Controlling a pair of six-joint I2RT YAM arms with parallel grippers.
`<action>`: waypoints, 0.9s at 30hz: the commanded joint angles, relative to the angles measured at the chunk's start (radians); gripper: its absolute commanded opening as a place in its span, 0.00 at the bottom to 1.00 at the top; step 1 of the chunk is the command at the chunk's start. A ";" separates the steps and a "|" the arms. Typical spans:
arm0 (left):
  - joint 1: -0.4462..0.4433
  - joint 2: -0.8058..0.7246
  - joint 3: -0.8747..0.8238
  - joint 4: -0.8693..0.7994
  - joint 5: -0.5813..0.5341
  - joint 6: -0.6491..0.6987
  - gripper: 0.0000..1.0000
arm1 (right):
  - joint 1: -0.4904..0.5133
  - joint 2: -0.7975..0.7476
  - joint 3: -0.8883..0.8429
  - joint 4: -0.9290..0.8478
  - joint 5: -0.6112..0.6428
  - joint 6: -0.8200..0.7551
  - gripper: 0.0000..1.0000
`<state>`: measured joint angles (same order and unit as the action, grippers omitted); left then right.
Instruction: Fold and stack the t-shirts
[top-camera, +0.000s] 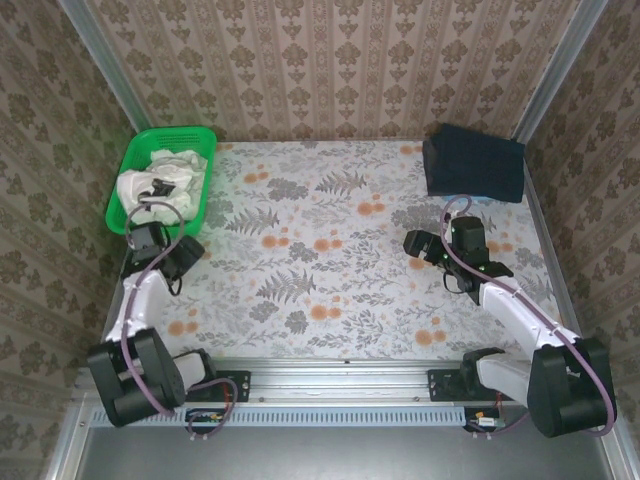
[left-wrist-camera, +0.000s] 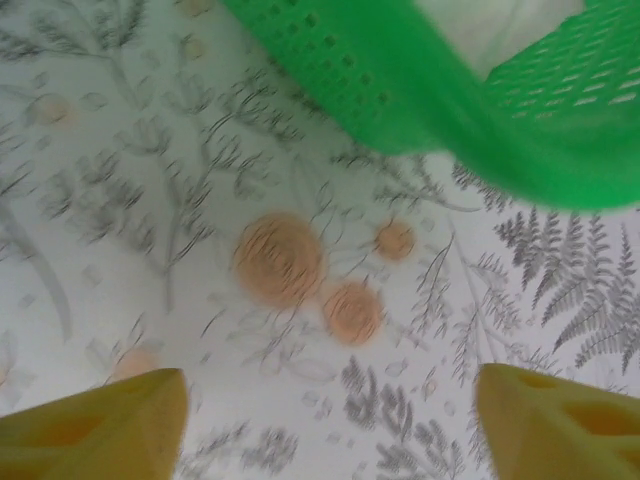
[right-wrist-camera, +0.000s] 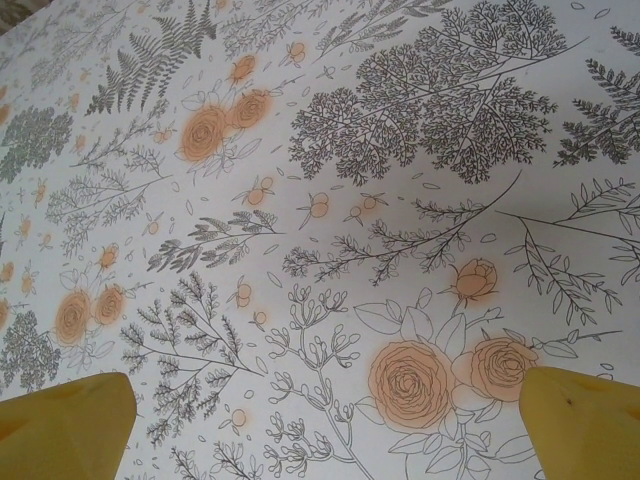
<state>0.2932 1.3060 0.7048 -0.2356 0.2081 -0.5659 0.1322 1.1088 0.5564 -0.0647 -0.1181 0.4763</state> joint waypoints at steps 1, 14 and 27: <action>0.023 0.073 0.081 0.117 0.093 0.002 0.64 | 0.006 -0.003 0.012 0.004 -0.012 0.007 1.00; 0.024 0.297 0.292 0.077 0.122 0.123 0.52 | 0.006 -0.010 0.022 -0.015 0.002 0.001 1.00; -0.072 0.118 0.368 -0.165 -0.102 0.188 0.86 | 0.007 -0.007 0.022 -0.012 0.000 0.001 1.00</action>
<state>0.2310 1.5143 1.0115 -0.3309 0.2260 -0.4088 0.1322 1.1080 0.5564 -0.0654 -0.1177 0.4759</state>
